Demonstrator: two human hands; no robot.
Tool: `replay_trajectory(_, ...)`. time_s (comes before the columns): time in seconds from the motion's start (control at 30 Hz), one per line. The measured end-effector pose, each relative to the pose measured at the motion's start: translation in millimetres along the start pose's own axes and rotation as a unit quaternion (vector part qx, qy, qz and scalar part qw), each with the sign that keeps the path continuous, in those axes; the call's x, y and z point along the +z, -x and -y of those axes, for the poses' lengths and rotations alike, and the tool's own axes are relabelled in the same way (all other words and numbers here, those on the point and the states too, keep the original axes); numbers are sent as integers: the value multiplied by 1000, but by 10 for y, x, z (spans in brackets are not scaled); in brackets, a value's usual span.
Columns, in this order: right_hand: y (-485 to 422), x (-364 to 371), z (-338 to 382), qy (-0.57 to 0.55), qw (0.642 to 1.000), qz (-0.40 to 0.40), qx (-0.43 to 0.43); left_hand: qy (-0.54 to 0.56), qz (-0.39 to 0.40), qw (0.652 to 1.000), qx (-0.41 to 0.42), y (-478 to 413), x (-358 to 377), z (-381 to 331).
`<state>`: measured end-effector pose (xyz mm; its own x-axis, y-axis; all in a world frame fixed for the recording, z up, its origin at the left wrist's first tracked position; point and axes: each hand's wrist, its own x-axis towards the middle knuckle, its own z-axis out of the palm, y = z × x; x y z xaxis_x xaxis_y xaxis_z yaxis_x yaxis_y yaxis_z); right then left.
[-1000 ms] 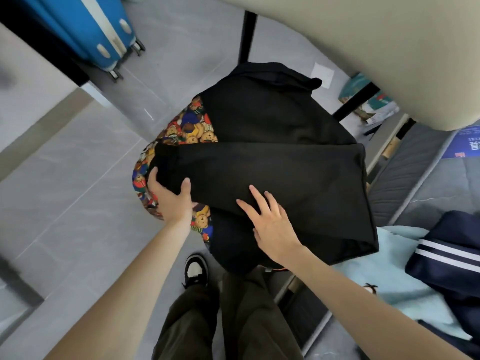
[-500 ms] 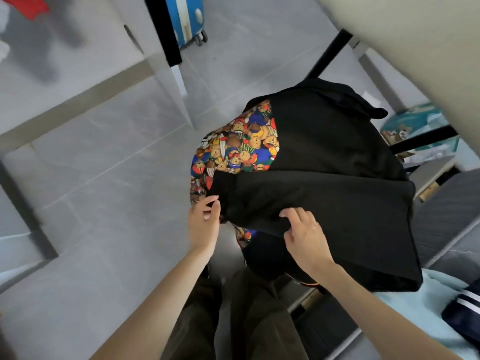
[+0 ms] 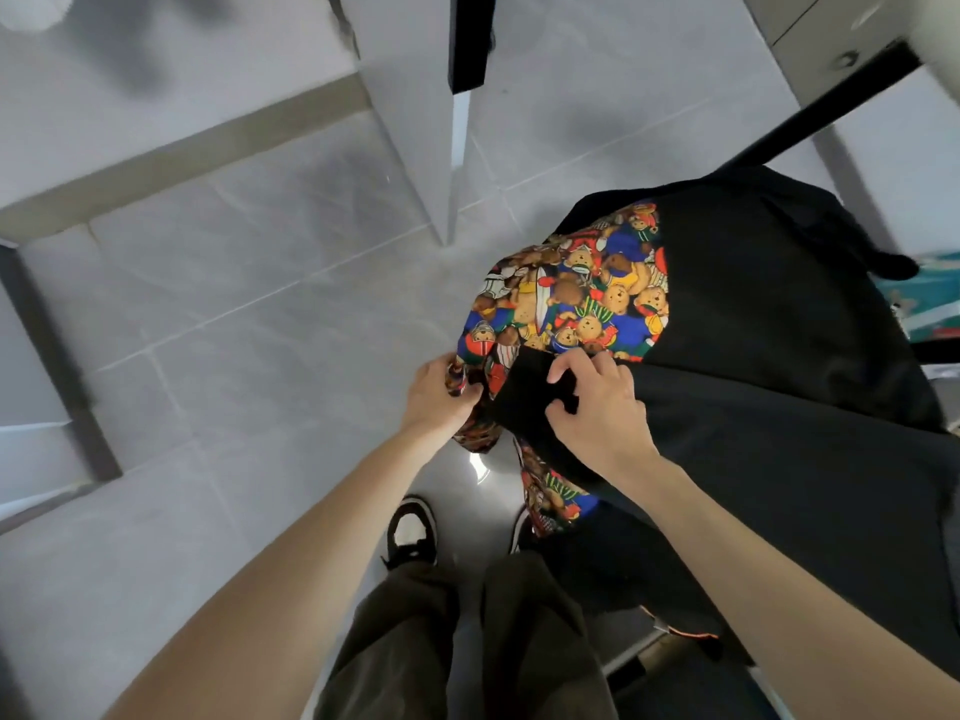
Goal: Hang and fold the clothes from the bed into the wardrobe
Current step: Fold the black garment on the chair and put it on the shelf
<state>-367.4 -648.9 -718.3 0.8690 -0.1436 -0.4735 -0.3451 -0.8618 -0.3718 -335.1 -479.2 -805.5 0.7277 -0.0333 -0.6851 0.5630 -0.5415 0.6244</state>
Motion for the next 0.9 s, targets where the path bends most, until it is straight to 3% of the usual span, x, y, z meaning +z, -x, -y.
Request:
replay_trajectory(0.17, -57, 20, -35, -4, 1000, 9, -1, -46, -2, 998, -36, -86, 14, 87)
replay_trajectory(0.37, -37, -26, 40, 2, 1000, 21, 19, -20, -32, 999, 35, 223, -535, 238)
replay_trajectory(0.43, 4, -34, 61, 17, 1000, 11, 22, -30, 2, 998, 60, 357, -818, 220)
replay_trajectory(0.57, 109, -31, 116, 14, 1000, 12, 24, -113, 177, 976, 56, 582, -1325, 146)
replay_trajectory(0.73, 205, -77, 149, 0, 997, 56, 43, -347, 173, 922, 15, 679, -1692, 268)
replay_trajectory(0.8, 214, -92, 158, 8, 997, 69, 44, -354, 172, 919, -23, 763, -1829, 368)
replay_trajectory(0.9, 252, -79, 181, 20, 995, 81, 56, -285, 150, 945, -50, 907, -1935, 436)
